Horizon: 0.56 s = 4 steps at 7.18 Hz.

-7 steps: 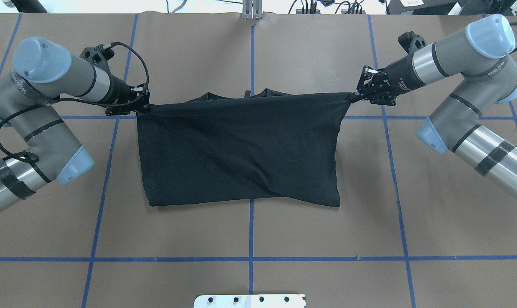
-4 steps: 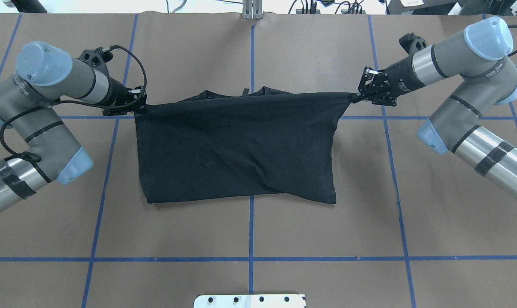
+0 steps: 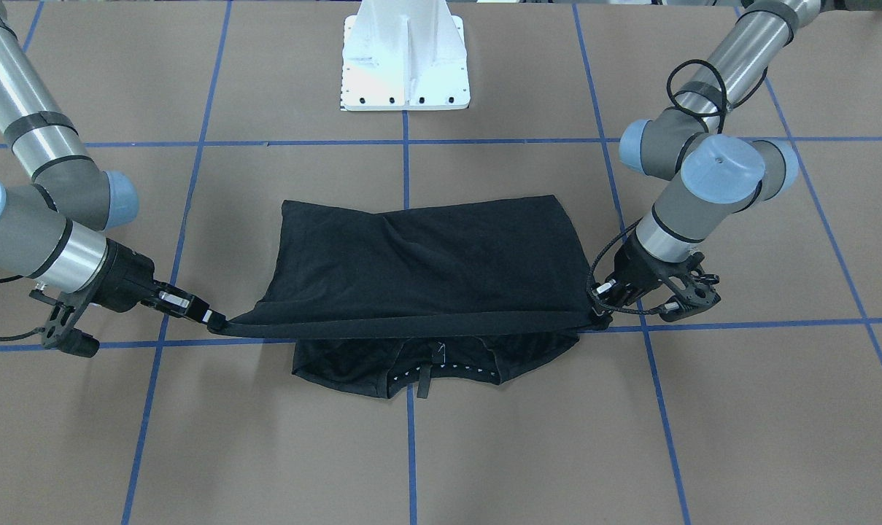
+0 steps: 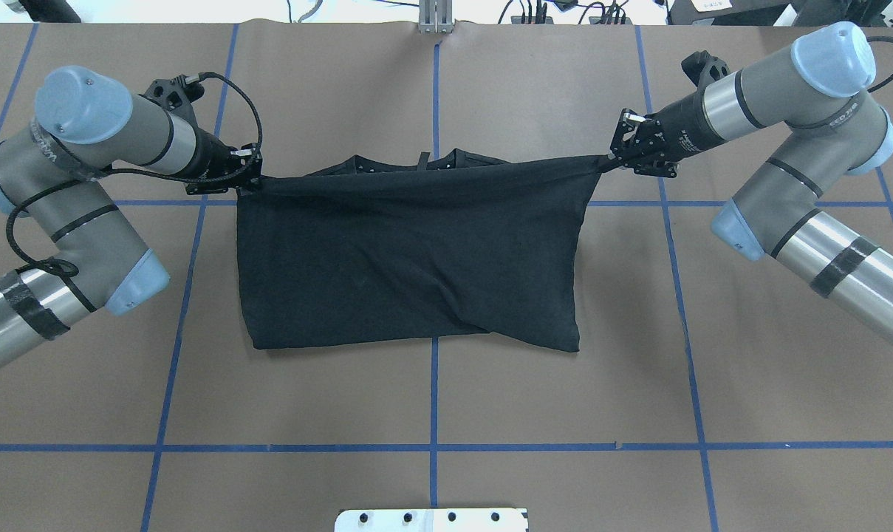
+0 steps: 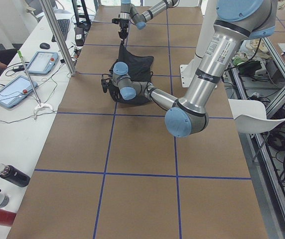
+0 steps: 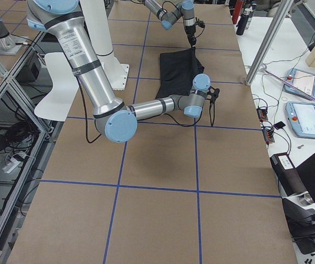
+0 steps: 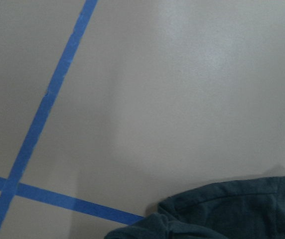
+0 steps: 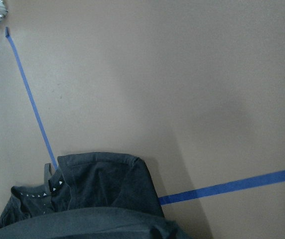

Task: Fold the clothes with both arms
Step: 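Lower the hem onto the far edge and open both grippers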

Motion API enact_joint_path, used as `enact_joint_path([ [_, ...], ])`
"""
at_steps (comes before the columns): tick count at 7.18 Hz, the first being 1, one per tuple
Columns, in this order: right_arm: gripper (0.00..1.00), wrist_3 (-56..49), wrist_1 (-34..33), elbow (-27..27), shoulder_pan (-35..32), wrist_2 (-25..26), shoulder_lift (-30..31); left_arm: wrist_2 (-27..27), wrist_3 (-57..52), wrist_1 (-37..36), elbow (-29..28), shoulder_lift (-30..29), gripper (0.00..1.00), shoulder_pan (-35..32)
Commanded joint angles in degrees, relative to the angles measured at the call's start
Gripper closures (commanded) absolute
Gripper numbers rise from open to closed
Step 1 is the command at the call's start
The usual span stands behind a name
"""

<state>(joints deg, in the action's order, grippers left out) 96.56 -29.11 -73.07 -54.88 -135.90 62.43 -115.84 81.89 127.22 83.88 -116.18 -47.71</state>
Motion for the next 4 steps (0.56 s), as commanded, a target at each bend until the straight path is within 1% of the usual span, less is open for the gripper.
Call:
enact_joint_path([
  [1, 1.00, 0.1, -0.1, 0.0, 0.1, 0.0, -0.7, 0.2, -0.1, 0.0, 1.2, 0.0, 0.58, 0.0],
  [2, 0.64, 0.1, -0.1, 0.0, 0.0, -0.1, -0.6, 3.5, -0.1, 0.0, 1.9, 0.4, 0.01, 0.0],
  [3, 0.01, 0.1, -0.1, 0.6, 0.1, 0.1, -0.7, 4.9, -0.1, -0.2, 2.0, 0.3, 0.00, 0.0],
  [4, 0.00, 0.3, -0.3, 1.0, -0.1, 0.1, -0.9, 4.8, -0.2, -0.3, 2.1, 0.4, 0.00, -0.1],
])
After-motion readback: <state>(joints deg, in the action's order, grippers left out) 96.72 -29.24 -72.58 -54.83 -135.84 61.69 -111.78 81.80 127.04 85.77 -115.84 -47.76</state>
